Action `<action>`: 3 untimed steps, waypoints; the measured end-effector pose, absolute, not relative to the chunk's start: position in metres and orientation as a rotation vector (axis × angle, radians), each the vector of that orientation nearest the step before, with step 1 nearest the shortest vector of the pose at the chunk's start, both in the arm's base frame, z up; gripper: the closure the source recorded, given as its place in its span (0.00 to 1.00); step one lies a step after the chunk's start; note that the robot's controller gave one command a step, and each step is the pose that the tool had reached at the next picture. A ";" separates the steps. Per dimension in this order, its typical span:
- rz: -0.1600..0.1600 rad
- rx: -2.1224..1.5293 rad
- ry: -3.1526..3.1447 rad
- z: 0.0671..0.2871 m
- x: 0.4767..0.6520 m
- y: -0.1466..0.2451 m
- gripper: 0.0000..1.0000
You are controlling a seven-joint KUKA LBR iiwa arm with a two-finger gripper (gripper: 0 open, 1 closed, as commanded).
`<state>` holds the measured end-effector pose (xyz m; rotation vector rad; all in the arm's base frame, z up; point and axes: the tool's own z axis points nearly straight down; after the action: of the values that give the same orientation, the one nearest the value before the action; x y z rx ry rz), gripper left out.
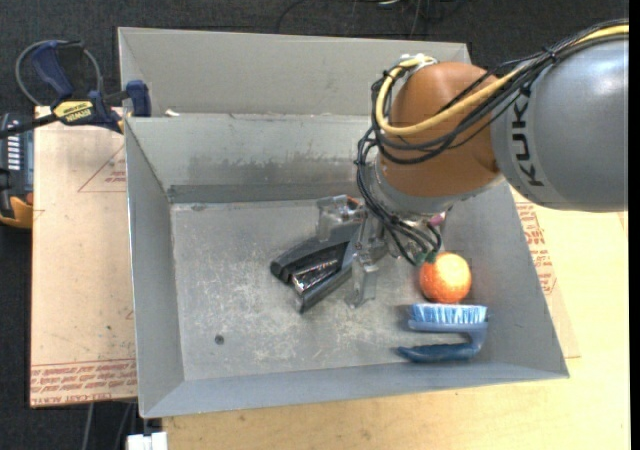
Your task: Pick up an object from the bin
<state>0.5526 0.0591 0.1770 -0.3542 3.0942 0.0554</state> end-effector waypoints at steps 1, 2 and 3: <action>0.057 -0.401 3.082 0.203 0.556 0.057 0.00; 0.056 -0.541 3.057 0.138 0.566 0.066 0.00; 0.059 -0.452 3.066 0.118 0.559 0.091 0.00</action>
Offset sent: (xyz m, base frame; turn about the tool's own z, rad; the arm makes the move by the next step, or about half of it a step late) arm 0.0136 0.0059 -0.0370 -0.1262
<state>0.5588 0.0912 0.1180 -0.4524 3.0657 0.0586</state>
